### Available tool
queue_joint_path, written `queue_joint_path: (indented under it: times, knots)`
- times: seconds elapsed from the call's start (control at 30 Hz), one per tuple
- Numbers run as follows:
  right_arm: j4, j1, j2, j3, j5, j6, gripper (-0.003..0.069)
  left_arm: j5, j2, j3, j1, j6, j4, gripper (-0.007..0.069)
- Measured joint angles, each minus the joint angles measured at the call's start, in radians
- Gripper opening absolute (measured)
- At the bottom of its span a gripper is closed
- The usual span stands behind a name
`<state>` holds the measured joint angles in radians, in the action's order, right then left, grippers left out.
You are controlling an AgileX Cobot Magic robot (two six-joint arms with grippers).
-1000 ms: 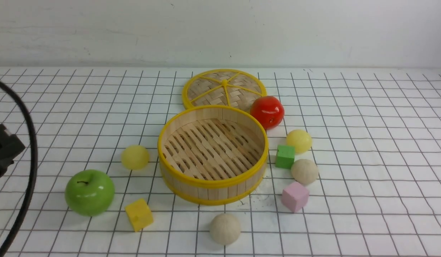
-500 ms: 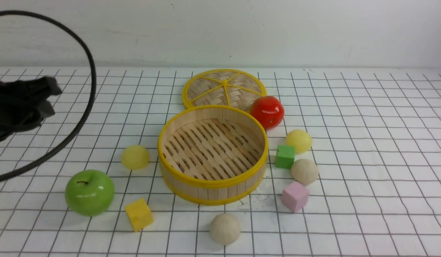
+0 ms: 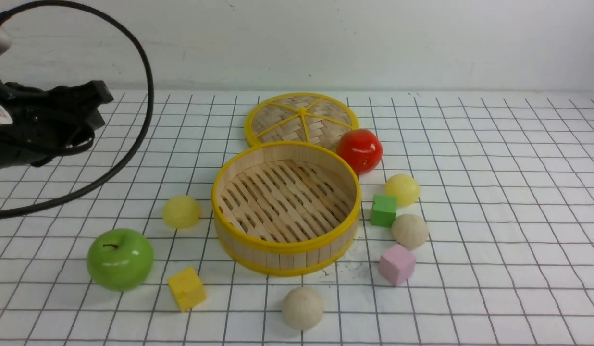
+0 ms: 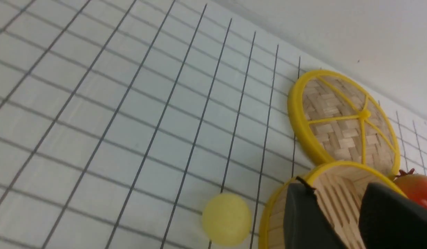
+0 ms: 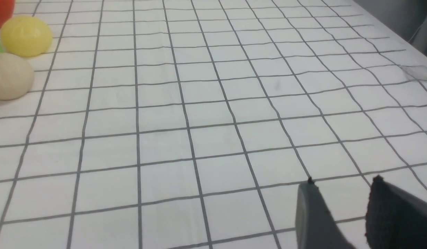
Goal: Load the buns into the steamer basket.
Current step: Use the left arm to grab a steamed stuffed bun
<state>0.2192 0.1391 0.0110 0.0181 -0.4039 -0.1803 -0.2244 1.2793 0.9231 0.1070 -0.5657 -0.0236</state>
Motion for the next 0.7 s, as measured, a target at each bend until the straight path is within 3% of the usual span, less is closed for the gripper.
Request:
queue_joint_path:
  times: [0.13, 0.27, 0.47, 0.7]
  knots:
    - [0.000, 0.000, 0.000, 0.000, 0.000, 0.000, 0.0239, -0.133, 0.000, 0.000, 0.000, 0.001, -0.107, 0.0238]
    - [0.000, 0.000, 0.000, 0.000, 0.000, 0.000, 0.0239, -0.278, 0.000, 0.000, 0.000, 0.097, -0.206, 0.0238]
    - [0.000, 0.000, 0.000, 0.000, 0.000, 0.000, 0.0239, -0.259, 0.000, 0.000, 0.000, 0.309, -0.263, 0.0238]
    - [0.000, 0.000, 0.000, 0.000, 0.000, 0.000, 0.0239, -0.207, 0.002, 0.000, 0.000, 0.407, -0.299, 0.0238]
